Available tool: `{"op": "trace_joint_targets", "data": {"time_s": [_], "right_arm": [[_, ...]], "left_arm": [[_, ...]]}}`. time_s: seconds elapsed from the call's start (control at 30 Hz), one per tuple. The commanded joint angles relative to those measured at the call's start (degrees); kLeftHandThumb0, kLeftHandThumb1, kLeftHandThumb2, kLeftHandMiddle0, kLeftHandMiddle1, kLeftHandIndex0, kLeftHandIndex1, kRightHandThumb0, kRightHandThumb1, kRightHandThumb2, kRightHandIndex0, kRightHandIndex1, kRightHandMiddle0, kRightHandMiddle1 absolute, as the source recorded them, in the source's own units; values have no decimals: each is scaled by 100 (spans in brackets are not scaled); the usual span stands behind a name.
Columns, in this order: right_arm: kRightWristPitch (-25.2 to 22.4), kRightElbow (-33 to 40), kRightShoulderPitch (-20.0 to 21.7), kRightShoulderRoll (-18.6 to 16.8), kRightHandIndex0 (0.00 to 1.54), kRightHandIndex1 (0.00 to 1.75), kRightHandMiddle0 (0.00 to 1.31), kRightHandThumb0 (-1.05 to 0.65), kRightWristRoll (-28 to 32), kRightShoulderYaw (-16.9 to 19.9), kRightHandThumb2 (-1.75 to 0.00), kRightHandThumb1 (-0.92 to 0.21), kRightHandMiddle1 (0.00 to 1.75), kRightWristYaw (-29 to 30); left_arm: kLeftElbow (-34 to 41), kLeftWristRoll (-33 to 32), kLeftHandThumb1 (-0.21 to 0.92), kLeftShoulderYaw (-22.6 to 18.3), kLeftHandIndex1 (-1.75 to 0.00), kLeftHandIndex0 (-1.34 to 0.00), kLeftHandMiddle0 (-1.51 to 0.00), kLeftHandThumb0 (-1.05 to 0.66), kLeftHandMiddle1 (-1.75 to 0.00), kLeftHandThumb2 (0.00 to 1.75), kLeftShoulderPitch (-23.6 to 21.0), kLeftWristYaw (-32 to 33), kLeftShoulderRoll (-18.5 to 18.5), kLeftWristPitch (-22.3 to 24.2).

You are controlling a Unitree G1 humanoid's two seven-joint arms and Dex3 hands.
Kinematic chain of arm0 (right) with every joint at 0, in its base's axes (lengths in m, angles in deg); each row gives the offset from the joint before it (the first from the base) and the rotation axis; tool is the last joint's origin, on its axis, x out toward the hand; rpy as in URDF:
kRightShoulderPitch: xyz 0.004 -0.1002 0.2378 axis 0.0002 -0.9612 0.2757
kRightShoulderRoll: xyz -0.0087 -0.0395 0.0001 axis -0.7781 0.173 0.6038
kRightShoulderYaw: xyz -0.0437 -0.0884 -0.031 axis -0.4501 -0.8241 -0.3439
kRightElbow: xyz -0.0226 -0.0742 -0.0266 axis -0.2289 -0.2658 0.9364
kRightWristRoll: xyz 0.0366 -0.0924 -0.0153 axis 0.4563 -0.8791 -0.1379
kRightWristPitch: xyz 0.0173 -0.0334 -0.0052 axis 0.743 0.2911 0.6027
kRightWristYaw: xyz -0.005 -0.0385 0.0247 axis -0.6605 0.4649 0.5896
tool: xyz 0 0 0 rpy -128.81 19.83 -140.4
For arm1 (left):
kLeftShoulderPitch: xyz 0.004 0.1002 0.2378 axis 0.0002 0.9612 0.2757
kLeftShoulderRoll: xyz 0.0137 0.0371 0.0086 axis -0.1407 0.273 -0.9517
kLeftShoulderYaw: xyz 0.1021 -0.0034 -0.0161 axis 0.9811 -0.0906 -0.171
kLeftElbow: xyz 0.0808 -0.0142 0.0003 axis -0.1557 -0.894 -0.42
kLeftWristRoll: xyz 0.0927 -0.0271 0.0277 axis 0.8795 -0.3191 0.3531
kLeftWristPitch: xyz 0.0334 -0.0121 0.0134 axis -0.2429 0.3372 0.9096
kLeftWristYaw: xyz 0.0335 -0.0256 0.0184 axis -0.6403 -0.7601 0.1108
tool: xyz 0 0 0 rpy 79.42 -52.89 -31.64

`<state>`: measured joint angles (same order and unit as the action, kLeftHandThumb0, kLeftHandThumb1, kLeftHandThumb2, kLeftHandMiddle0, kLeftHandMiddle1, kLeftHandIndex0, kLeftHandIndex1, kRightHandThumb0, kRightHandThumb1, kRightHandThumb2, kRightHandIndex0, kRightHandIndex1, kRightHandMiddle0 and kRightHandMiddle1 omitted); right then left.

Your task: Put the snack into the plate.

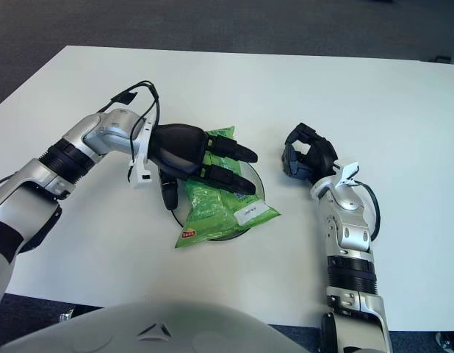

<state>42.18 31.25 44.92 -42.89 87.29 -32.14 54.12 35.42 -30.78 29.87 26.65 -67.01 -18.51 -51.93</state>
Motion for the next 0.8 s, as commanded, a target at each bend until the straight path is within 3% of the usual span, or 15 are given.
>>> {"op": "trace_joint_targets", "data": {"time_s": [0.0, 0.3, 0.63, 0.77], "right_arm": [[-273, -389, -330, -133, 127, 175, 59, -47, -112, -121, -127, -35, 175, -10], [-252, -483, -303, -21, 126, 175, 57, -46, -249, -168, -125, -37, 175, -50], [-111, -963, -111, 84, 127, 175, 59, -47, -113, -117, -127, -35, 175, -392], [-143, -999, -98, 90, 129, 175, 57, -46, -5, -73, -124, -38, 175, -557]], "left_arm": [[48, -336, 86, 185, 0, 0, 0, -97, 0, 15, -294, -424, -14, 208], [-399, -1153, 84, 388, 0, 0, 0, -101, 0, 11, -658, -1256, 55, 267], [-1386, -1638, 82, -113, 0, 0, 0, -97, 0, 8, -657, -1379, -38, -128], [-1769, -1604, 84, -410, 0, 0, 0, -97, 0, 8, -559, -1297, -20, -6]]}}
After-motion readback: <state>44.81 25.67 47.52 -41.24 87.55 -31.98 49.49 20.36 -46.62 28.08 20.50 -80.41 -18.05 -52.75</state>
